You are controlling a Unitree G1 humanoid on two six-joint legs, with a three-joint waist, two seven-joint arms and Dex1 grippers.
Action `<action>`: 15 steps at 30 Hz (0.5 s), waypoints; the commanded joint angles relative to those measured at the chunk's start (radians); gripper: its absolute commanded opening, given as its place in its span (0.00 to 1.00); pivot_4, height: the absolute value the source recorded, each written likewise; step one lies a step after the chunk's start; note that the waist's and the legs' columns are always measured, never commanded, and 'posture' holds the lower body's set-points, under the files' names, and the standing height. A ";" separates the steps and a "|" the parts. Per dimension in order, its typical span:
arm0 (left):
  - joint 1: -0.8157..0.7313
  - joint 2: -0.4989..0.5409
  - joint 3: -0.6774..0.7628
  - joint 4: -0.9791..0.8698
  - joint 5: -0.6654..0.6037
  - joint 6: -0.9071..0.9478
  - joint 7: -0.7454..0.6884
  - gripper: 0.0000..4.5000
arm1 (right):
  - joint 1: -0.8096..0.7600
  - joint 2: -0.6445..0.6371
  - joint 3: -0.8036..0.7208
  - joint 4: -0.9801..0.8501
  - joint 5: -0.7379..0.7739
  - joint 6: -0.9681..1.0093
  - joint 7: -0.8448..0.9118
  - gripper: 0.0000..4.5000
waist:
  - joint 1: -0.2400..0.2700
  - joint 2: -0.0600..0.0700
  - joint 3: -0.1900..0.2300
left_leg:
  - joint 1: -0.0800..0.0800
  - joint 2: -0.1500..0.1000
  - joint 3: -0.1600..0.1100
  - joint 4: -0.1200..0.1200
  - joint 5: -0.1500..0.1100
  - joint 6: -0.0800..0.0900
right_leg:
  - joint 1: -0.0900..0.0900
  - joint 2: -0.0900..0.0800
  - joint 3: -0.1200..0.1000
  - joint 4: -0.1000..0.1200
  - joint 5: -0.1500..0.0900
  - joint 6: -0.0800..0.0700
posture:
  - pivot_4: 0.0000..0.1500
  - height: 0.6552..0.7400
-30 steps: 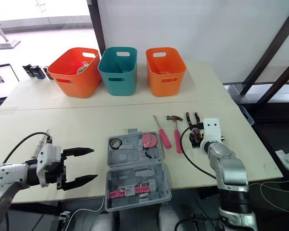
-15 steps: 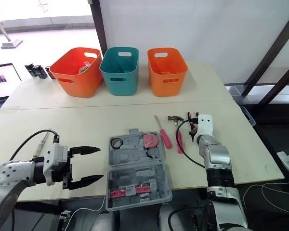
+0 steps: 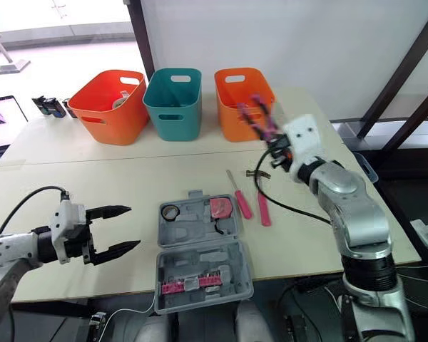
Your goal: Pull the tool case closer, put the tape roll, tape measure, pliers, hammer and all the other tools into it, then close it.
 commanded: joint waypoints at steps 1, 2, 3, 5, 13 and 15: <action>0.026 0.034 0.060 0.070 -0.011 -0.047 -0.069 1.00 | -0.138 -0.108 0.179 -0.041 0.101 0.118 0.246 0.21 | 0.001 0.000 0.001 | -0.001 0.000 0.000 0.000 0.000 0.000 | 0.000 -0.001 0.000 -0.001 0.000 0.000 | 1.00 1.00; 0.042 0.043 0.064 0.089 -0.008 -0.064 -0.095 1.00 | -0.193 -0.130 0.241 -0.029 0.106 0.133 0.306 0.21 | -0.001 0.001 0.001 | -0.001 0.000 0.001 0.001 0.000 0.000 | 0.000 -0.002 0.000 -0.001 0.000 0.000 | 1.00 1.00; 0.060 0.049 0.071 0.104 -0.005 -0.079 -0.117 1.00 | -0.249 -0.135 0.308 -0.011 0.097 0.132 0.355 0.21 | 0.000 0.001 0.001 | -0.001 -0.001 0.002 0.002 0.000 0.000 | -0.001 -0.002 0.000 -0.001 0.000 -0.001 | 1.00 1.00; 0.080 0.060 0.079 0.123 -0.004 -0.096 -0.145 1.00 | -0.328 -0.116 0.397 0.031 0.085 0.151 0.395 0.21 | -0.001 0.001 0.001 | -0.001 0.000 0.002 0.002 0.000 0.000 | -0.001 -0.002 0.000 -0.001 0.001 -0.001 | 1.00 1.00; 0.093 0.077 0.085 0.145 0.007 -0.136 -0.185 1.00 | -0.554 -0.007 0.806 0.286 -0.127 0.139 0.490 0.21 | 0.003 0.000 0.001 | -0.003 0.000 0.002 0.002 0.000 0.000 | -0.003 -0.002 0.000 -0.001 0.001 -0.002 | 1.00 1.00; 0.094 0.074 0.078 0.124 0.009 -0.127 -0.173 1.00 | -0.577 0.009 0.861 0.348 -0.180 0.100 0.509 0.21 | 0.003 0.000 0.001 | -0.005 0.000 0.002 0.002 0.000 0.000 | -0.005 -0.002 0.000 -0.001 0.001 -0.002 | 1.00 1.00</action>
